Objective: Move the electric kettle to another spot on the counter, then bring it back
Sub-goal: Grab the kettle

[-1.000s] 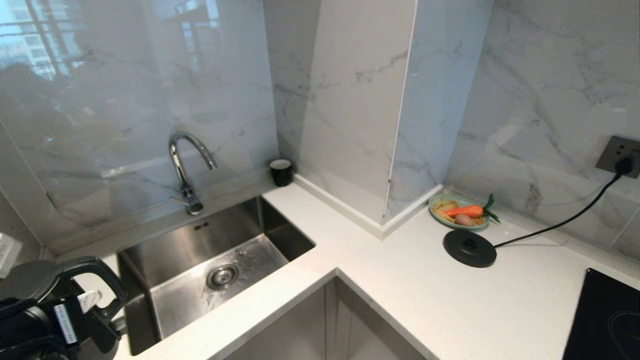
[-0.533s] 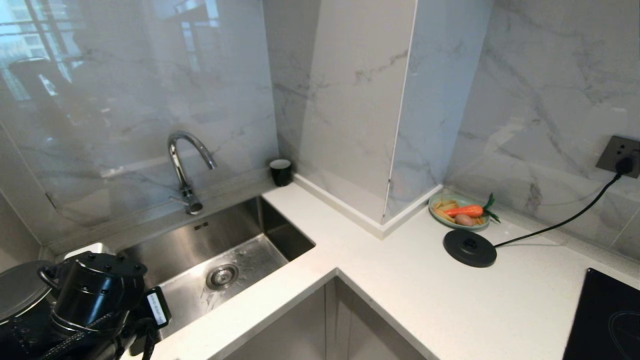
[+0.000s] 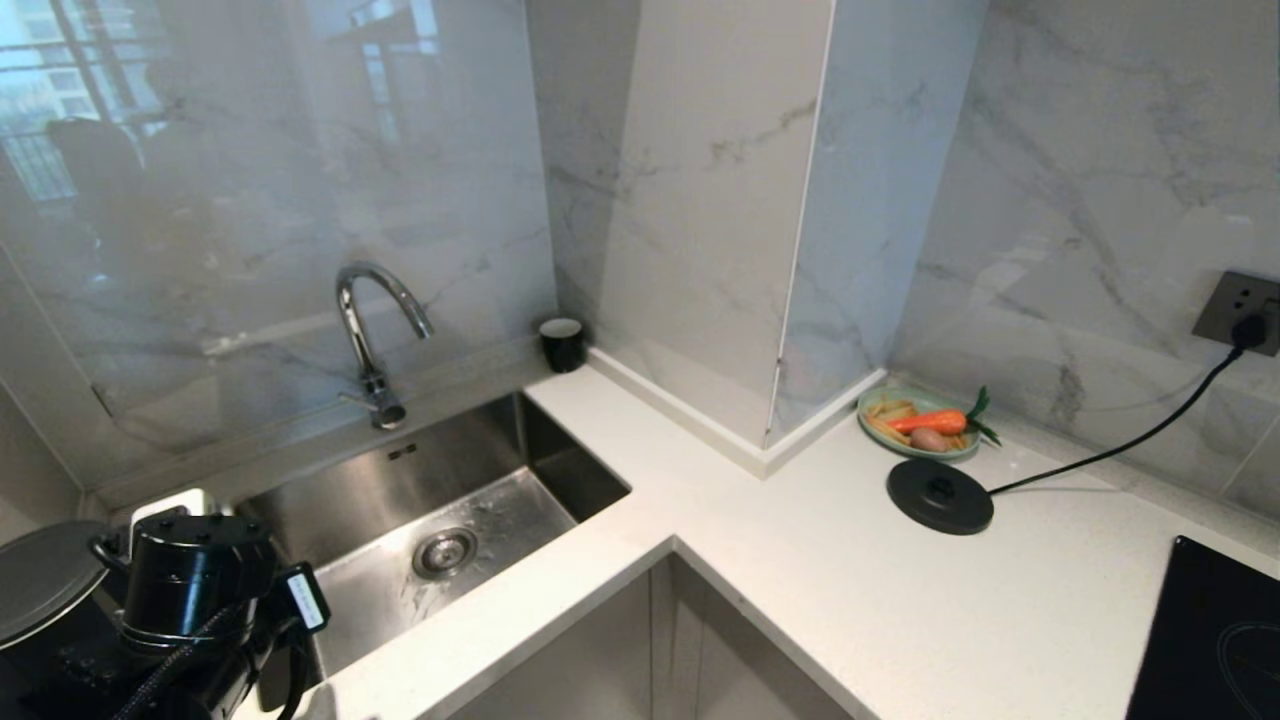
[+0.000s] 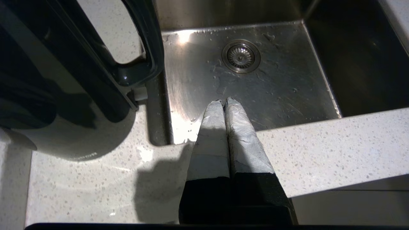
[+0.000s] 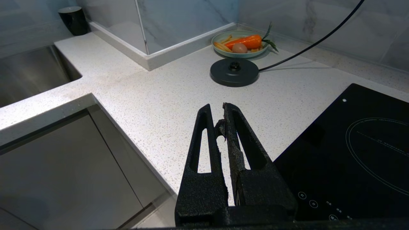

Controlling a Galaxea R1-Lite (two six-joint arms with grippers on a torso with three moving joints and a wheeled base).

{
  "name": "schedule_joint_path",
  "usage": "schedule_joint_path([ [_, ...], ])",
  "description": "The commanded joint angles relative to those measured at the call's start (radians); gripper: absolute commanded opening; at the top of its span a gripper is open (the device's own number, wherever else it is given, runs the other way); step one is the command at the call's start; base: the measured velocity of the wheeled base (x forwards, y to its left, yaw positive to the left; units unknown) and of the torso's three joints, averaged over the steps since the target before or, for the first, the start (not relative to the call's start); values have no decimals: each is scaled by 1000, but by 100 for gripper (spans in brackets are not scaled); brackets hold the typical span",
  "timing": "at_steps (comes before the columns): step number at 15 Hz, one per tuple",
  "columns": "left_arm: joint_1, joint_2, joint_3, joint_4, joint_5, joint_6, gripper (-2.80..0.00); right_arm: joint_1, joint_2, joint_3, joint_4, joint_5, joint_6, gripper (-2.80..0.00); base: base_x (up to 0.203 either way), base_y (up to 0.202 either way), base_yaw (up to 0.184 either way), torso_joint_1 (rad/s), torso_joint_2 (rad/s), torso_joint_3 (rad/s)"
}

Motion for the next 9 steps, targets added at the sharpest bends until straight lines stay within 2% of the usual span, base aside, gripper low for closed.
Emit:
schedule_joint_path([
  [1, 56, 45, 48, -117, -31, 41, -280, 0, 1, 0, 0, 0, 0, -280, 0, 0, 0, 0, 0, 0],
  [4, 140, 70, 43, -131, -78, 65, -280, 0, 1, 0, 0, 0, 0, -280, 0, 0, 0, 0, 0, 0],
  [9, 152, 145, 15, -121, -69, 86, -280, 0, 1, 0, 0, 0, 1, -280, 0, 0, 0, 0, 0, 0],
])
